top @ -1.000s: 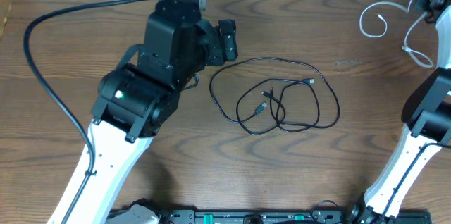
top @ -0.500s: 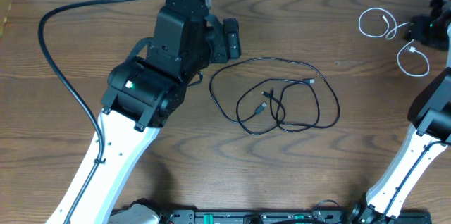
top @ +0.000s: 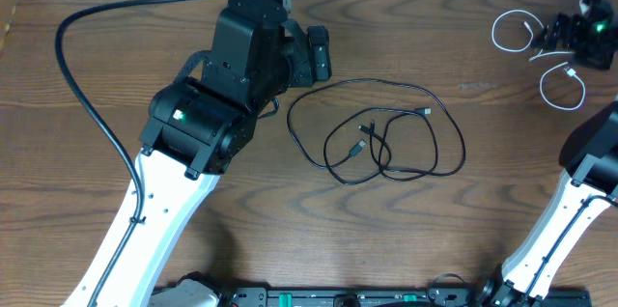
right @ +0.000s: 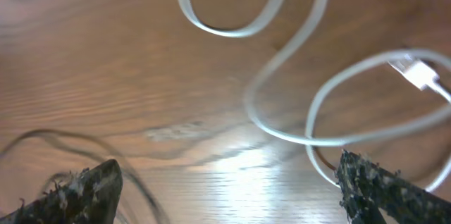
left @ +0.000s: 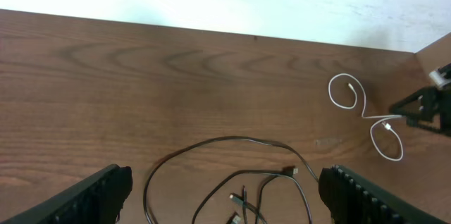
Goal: Untangle cables
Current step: 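Open the right gripper, dropping the white cable at top right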
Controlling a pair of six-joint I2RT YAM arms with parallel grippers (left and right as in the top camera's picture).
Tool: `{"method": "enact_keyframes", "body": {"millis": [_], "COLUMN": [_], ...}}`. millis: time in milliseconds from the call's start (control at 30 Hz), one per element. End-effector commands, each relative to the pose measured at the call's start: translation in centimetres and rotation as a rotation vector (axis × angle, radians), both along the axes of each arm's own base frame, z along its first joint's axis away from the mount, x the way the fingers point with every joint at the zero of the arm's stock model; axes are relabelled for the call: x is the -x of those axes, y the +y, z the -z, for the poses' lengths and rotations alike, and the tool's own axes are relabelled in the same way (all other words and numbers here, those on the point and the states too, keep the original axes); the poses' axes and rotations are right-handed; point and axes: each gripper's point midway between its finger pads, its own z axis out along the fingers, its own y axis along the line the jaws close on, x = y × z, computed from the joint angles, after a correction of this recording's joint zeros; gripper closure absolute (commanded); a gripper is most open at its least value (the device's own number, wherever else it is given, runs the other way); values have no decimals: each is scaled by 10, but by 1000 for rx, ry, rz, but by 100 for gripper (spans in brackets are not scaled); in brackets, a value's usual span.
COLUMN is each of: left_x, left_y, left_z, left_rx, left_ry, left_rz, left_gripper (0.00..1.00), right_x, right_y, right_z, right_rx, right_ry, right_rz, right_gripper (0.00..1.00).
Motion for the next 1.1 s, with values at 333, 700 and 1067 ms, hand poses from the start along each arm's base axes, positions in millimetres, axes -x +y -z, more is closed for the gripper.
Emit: {"method": "enact_keyframes", "body": {"millis": [333, 700, 1067], "left_x": [-6, -6, -6], "left_y": [-6, -5, -6], "left_z": [16, 20, 19], "left_rx": [-20, -40, -39], "left_ry": [48, 53, 51], "left_rz": [20, 31, 30], "left_gripper": [10, 10, 10], "right_x": [-12, 29, 36], "right_y": [38, 5, -33], "right_z": [22, 72, 112], "right_rx": [184, 297, 287], "right_ry": [121, 325, 303], "right_rz": [86, 273, 377], "right_gripper": [51, 73, 78]}}
